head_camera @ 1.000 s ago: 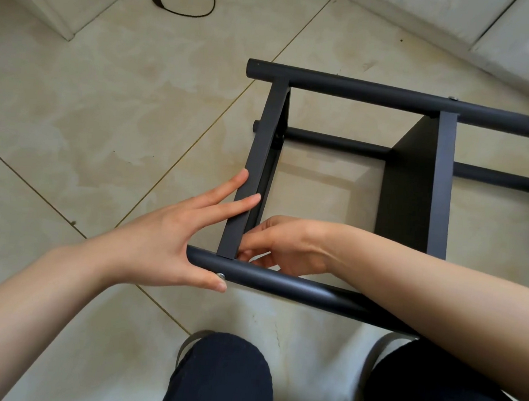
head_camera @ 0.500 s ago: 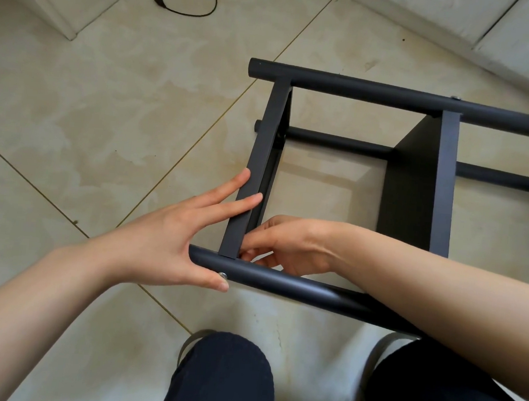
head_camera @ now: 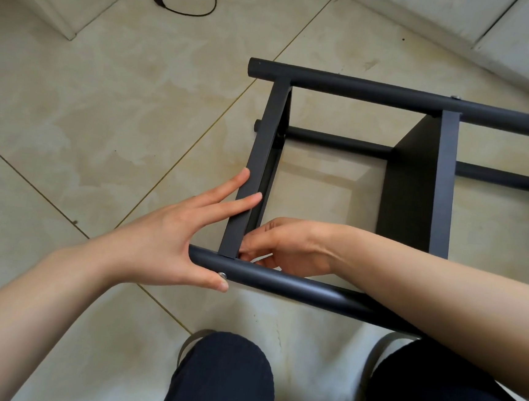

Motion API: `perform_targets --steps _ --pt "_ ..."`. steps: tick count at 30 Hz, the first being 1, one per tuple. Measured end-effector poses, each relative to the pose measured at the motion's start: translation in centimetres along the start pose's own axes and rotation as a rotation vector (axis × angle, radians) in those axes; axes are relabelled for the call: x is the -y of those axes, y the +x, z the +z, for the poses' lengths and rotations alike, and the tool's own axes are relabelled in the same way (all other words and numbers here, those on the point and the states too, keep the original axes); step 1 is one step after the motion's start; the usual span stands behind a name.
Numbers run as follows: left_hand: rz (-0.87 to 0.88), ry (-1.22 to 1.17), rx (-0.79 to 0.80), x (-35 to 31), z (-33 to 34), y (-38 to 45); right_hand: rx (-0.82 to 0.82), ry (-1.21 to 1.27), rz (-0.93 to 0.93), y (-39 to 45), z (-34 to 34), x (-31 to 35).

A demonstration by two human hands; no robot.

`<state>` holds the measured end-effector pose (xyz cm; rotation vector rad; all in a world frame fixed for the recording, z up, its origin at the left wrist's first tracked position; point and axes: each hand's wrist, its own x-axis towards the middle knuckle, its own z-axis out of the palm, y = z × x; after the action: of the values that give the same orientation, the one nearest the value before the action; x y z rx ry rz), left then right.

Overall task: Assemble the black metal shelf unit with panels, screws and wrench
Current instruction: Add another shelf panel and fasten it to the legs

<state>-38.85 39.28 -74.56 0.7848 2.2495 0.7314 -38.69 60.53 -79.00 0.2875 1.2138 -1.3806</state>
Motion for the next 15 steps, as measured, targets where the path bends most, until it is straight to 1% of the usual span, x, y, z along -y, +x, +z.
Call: perform_targets --steps 6,9,12,15 --pt "0.000 0.008 0.000 -0.02 -0.03 -0.04 -0.057 -0.037 -0.002 0.13 0.29 0.13" --pt "0.000 0.009 -0.003 -0.02 -0.02 0.02 -0.034 -0.040 -0.004 -0.09 0.31 0.24" --pt "-0.001 0.006 -0.003 0.05 -0.04 0.05 0.021 0.013 -0.010 -0.25 0.24 0.03" --pt "0.001 0.002 -0.004 0.12 0.01 0.00 0.010 0.030 -0.045 -0.14 0.30 -0.32"
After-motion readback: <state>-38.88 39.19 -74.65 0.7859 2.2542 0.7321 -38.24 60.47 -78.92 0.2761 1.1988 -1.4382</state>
